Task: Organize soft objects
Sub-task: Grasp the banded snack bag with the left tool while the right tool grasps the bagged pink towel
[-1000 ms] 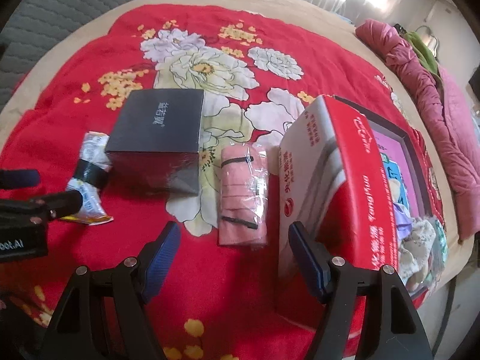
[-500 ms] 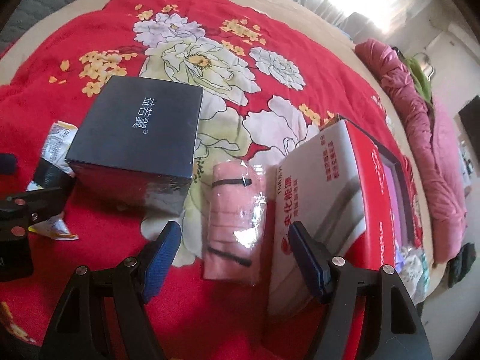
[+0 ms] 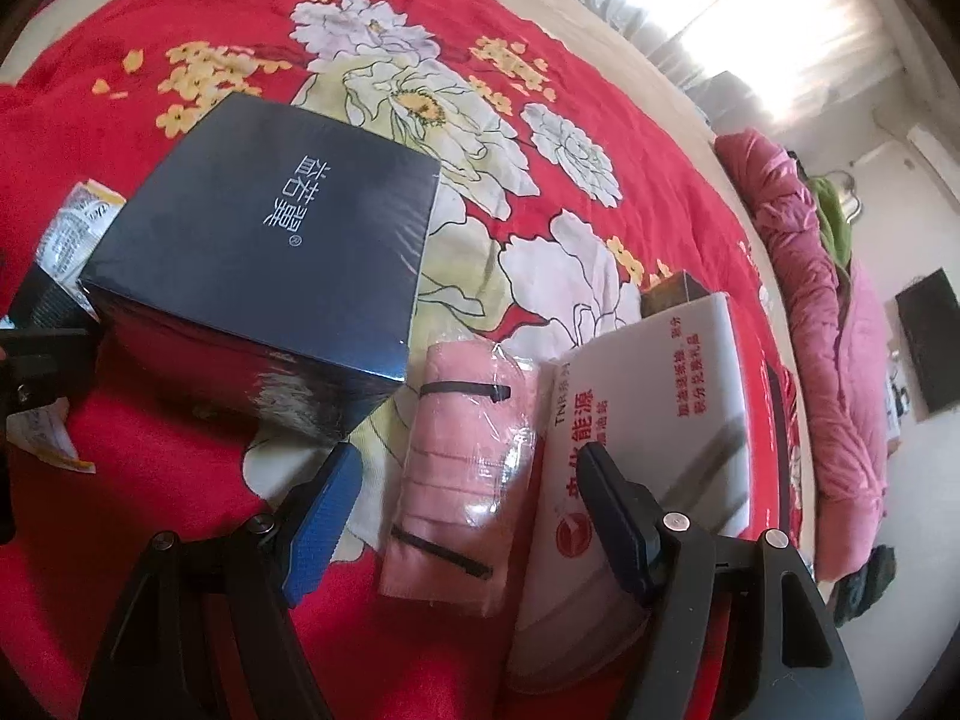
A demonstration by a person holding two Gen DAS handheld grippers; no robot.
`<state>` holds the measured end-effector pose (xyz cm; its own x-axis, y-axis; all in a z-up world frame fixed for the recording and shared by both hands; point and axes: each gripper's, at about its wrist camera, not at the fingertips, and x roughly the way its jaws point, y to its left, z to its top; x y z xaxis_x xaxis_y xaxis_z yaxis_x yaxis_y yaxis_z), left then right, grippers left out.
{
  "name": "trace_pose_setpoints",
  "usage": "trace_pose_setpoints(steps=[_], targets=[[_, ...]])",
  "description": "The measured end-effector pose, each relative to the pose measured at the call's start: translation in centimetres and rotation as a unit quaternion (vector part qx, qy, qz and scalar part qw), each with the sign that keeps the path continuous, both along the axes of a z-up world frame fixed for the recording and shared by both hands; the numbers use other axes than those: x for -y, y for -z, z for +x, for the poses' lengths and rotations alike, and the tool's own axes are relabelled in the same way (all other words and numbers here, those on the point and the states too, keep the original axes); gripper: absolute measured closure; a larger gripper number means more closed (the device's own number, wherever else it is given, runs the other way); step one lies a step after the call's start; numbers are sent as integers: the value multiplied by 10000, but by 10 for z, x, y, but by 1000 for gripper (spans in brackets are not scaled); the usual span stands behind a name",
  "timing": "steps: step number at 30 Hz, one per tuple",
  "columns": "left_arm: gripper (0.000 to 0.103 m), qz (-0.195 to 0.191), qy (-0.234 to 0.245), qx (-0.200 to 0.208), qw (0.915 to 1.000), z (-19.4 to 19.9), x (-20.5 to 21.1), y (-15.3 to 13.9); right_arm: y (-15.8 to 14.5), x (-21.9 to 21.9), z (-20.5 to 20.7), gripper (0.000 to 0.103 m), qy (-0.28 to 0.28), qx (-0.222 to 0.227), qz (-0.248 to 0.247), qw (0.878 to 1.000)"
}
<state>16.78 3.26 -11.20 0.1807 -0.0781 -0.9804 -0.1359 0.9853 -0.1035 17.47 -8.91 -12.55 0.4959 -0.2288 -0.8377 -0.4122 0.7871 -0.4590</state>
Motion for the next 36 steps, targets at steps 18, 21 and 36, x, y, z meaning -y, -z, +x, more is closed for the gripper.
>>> trace_pose_setpoints(steps=[18, 21, 36], targets=[[16, 157, 45, -174, 9997, 1, 3, 17, 1, 6, 6, 62, -177, -296, 389, 9986], [15, 249, 36, -258, 9994, 6, 14, 23, -3, 8, 3, 63, -171, -355, 483, 9981], [41, 394, -56, -569, 9976, 19, 21, 30, -40, 30, -11, 63, 131, -245, 983, 9948]])
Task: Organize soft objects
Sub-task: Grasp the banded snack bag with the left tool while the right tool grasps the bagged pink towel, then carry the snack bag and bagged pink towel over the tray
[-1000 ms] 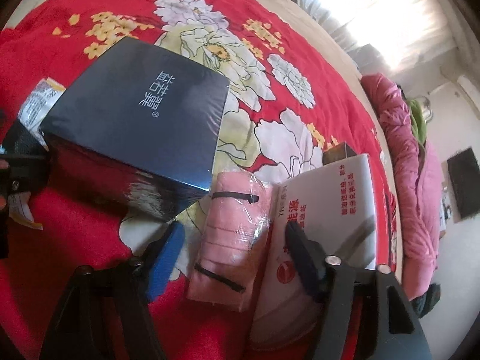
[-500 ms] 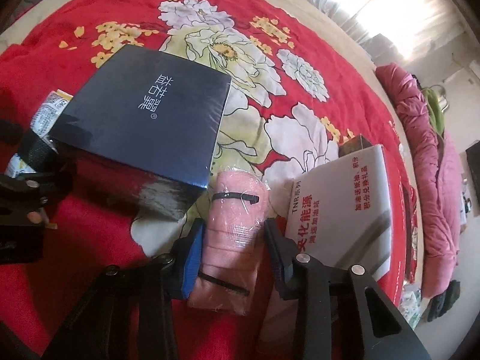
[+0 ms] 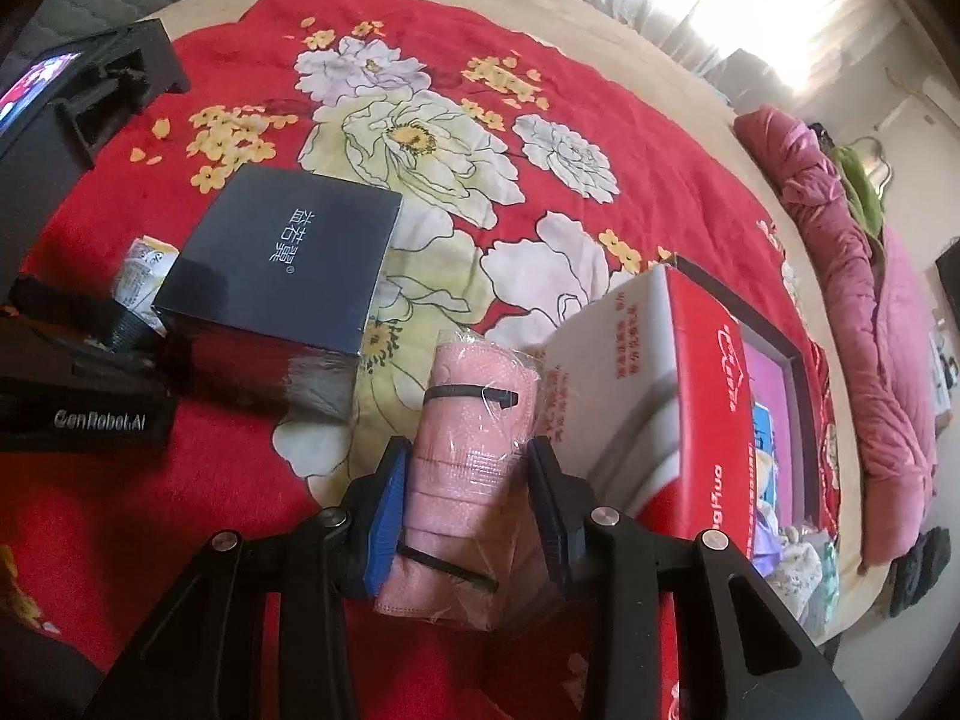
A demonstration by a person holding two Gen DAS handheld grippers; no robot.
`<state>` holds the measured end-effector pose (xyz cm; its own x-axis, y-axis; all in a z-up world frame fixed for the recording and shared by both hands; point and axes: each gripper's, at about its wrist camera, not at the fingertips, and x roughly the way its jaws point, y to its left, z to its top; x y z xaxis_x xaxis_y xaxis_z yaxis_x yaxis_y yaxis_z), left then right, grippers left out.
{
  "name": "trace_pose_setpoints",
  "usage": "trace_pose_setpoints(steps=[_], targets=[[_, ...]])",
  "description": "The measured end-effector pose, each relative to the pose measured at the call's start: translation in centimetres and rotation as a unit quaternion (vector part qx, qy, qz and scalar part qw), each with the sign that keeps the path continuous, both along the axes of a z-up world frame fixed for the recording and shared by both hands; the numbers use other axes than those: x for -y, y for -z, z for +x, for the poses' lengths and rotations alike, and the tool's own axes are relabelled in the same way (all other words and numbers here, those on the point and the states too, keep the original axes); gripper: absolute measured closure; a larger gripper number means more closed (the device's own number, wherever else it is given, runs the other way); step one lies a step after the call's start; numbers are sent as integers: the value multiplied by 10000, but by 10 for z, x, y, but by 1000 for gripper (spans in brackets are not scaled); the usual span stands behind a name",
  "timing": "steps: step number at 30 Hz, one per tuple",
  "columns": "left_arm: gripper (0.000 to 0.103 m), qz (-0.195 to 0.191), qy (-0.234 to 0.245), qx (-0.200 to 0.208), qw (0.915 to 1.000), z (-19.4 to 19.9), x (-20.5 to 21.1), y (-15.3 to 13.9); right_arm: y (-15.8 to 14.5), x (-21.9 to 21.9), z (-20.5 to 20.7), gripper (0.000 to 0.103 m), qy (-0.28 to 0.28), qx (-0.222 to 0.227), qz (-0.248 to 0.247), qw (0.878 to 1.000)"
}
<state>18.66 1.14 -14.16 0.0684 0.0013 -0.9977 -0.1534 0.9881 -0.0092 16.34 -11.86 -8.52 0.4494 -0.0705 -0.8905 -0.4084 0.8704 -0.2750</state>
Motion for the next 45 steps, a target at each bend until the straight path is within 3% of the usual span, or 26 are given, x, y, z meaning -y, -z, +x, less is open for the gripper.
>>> trace_pose_setpoints(steps=[4, 8, 12, 18, 25, 37, 45], targets=[[61, 5, 201, 5, 9998, 2, 6, -5, -8, 2, -4, 63, 34, -13, 138, 9999], [64, -22, 222, 98, 9997, 0, 10, -10, -15, 5, -8, 63, 67, -55, 353, 9993], [65, -373, 83, 276, 9989, -13, 6, -23, -22, 9, -15, 63, 89, -77, 553, 9984], [65, -555, -44, 598, 9967, -37, 3, -46, -30, 18, -23, 63, 217, -198, 949, 9951], [65, -371, 67, 1160, 9925, -57, 3, -92, -47, 32, -31, 63, 412, -225, 1614, 9858], [65, -251, 481, 1718, 9836, -93, 18, -151, -93, 46, -56, 63, 409, 190, 2034, 9781], [65, -254, 638, 1964, 9781, -104, 37, -174, -121, 63, -70, 63, 420, 478, 2145, 9746]])
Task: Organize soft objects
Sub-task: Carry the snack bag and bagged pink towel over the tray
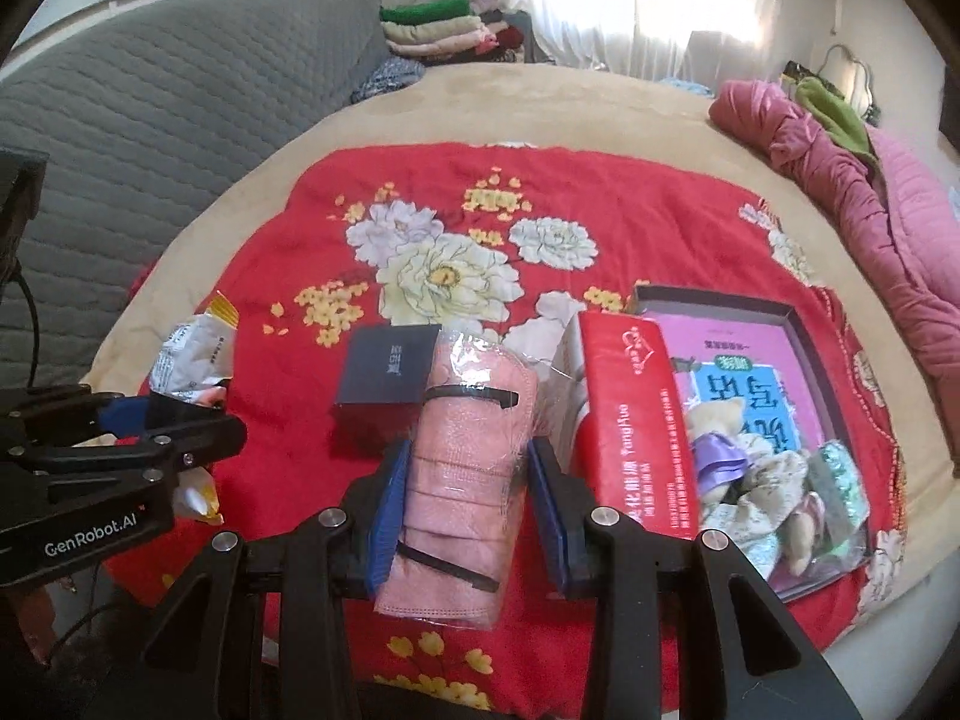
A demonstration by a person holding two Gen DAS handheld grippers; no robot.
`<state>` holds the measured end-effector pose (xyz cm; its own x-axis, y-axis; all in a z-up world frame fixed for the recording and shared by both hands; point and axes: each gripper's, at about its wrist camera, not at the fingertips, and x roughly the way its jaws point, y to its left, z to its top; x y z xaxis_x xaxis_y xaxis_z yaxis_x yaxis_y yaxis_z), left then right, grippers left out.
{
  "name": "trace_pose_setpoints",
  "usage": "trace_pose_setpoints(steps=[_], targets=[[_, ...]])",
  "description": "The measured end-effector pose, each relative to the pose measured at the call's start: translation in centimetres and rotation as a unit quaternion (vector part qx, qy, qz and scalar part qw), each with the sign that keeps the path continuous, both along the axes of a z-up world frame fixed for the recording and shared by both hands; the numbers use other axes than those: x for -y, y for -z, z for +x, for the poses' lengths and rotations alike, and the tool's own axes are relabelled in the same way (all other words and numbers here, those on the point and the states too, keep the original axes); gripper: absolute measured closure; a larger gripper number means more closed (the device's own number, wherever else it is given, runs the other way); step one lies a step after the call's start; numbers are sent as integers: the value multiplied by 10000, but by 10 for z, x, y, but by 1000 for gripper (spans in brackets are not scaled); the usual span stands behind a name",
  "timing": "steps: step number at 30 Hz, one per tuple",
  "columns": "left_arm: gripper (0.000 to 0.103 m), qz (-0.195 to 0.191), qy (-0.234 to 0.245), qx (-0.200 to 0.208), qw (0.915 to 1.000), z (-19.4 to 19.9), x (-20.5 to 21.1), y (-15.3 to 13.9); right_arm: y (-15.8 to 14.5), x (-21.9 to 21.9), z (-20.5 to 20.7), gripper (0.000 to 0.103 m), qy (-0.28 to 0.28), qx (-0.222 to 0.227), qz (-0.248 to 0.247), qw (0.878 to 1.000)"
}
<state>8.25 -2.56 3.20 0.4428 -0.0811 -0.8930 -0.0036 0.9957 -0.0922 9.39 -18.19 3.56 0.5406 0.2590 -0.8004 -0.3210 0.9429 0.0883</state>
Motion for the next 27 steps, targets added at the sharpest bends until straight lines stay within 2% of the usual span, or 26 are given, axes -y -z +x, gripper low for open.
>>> trace_pose_setpoints(steps=[13, 27], targets=[[65, -30, 349, 151, 9993, -7, 38, -15, -17, 29, -12, 63, 221, 116, 195, 9995], [65, -138, 866, 167, 9960, 8, 104, -21, -23, 125, -10, 63, 1170, 205, 317, 9924]])
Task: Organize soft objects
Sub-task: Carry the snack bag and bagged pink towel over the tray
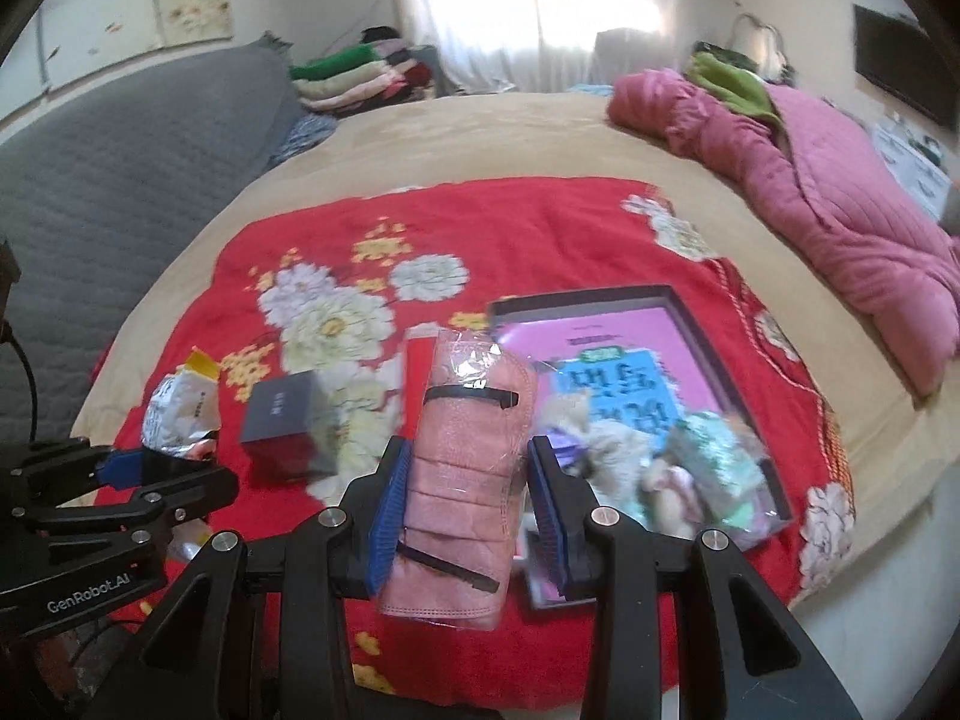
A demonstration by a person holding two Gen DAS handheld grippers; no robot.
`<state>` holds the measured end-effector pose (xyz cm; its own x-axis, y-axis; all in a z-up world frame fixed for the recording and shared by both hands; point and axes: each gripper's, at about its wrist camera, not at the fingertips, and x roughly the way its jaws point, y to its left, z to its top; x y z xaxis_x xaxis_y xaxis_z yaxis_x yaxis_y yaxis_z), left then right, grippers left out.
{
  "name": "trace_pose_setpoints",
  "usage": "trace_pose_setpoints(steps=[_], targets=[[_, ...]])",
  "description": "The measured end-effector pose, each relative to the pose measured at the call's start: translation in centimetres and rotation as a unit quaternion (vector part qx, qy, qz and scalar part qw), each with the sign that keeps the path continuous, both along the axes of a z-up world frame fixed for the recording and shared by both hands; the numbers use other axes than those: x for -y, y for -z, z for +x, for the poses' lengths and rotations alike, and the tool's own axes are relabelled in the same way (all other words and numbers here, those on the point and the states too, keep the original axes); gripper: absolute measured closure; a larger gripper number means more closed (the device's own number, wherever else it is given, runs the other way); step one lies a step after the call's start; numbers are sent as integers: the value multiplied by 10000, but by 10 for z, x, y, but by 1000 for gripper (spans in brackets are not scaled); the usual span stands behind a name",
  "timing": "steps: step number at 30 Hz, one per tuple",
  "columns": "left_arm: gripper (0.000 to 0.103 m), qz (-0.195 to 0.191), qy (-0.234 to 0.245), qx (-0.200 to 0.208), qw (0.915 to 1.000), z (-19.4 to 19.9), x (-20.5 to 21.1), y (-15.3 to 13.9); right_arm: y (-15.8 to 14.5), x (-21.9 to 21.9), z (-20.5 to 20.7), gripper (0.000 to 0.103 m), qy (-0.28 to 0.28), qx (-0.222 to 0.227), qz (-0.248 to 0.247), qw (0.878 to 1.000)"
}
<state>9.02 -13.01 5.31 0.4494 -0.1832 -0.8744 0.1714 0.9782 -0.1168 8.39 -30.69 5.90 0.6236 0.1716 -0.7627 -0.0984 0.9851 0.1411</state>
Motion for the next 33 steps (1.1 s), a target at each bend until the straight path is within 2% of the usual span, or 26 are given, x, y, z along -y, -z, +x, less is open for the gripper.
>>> trace_pose_setpoints(steps=[10, 15, 22, 33], targets=[[65, -241, 564, -92, 9981, 18, 53, 5, 2, 70, -3, 63, 639, -14, 72, 9979], [65, -280, 907, -221, 9952, 29, 81, 15, 7, 89, -1, 63, 802, -67, 139, 9967], [65, -324, 1449, -489, 9877, 52, 122, 34, 12, 102, 4, 63, 786, -127, 183, 9967], [65, -241, 1828, -865, 9790, 84, 168, 60, 29, 119, 17, 63, 681, -383, 200, 9967]])
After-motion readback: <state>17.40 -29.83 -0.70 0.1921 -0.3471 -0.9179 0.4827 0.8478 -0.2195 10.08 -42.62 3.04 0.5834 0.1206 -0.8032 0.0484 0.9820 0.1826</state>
